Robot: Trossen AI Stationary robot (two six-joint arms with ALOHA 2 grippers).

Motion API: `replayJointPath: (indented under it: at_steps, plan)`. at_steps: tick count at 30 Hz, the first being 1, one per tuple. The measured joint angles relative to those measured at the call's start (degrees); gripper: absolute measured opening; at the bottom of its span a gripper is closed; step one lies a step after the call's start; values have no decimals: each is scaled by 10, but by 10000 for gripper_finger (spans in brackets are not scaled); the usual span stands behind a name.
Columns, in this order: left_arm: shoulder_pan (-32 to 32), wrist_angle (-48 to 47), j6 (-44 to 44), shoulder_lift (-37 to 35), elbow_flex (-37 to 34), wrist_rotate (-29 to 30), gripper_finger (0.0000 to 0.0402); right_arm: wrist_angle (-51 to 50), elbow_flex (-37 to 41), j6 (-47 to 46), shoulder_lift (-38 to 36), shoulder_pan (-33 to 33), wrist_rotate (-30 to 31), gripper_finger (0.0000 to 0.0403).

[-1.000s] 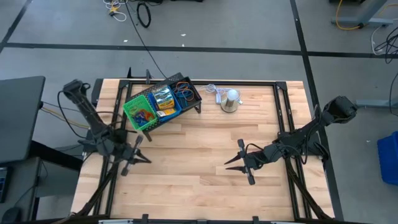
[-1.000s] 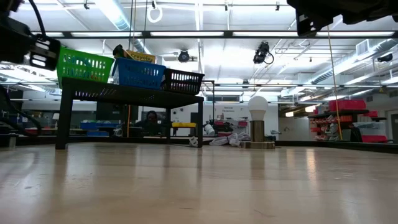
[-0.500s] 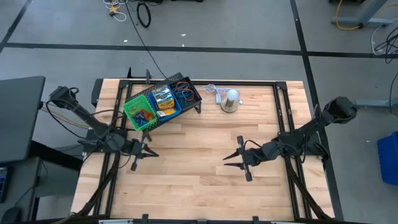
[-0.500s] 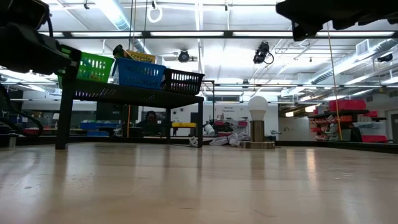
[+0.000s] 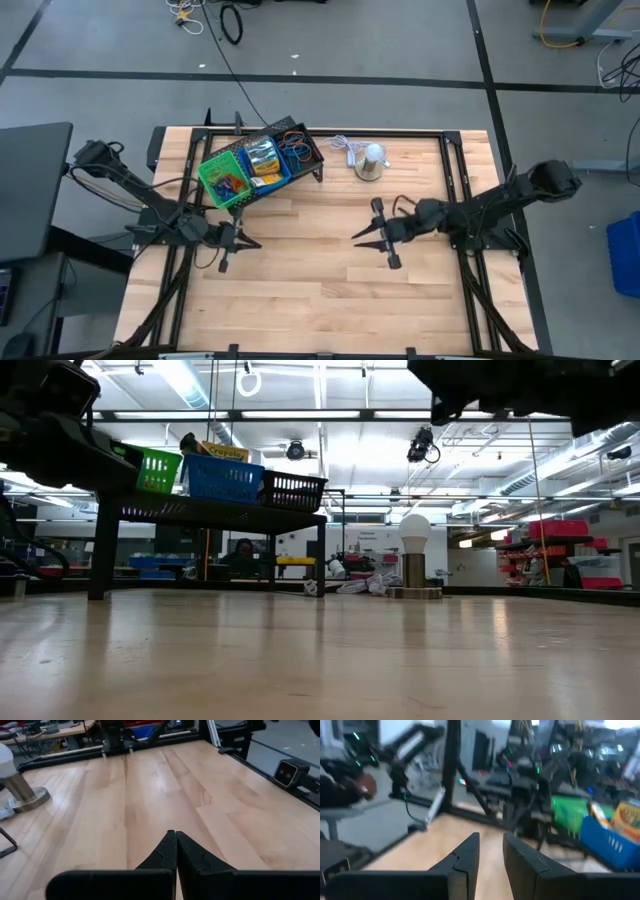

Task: Pick & Place Office Desk Supplies
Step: Return to Home Position

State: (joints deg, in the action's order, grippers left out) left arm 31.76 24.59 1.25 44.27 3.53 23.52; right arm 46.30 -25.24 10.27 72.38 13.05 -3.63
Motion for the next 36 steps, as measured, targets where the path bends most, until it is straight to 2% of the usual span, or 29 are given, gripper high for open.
replayJointPath:
  at_steps: [2,5,11,16,19,22,30,36]
  plan:
    - [0,5,-1,7,0,0,1,33,15,2,-8,-20,-30,95]
    - [0,9,-3,13,0,0,1,44,47,8,-50,-40,-34,91]
    - [0,20,-5,18,0,1,1,45,163,-34,-169,-48,-31,68]
    - [0,27,-5,19,0,24,1,-13,248,-96,-242,-38,25,47]
    - [0,38,-4,19,0,52,1,-137,247,-124,-260,-39,69,39]
    - [0,42,-7,19,0,78,1,-183,247,-140,-259,-39,80,35]
    - [0,42,-28,18,0,99,9,-117,247,-146,-259,-39,59,34]
    - [1,34,-36,19,0,56,9,-97,247,-169,-259,-39,63,34]
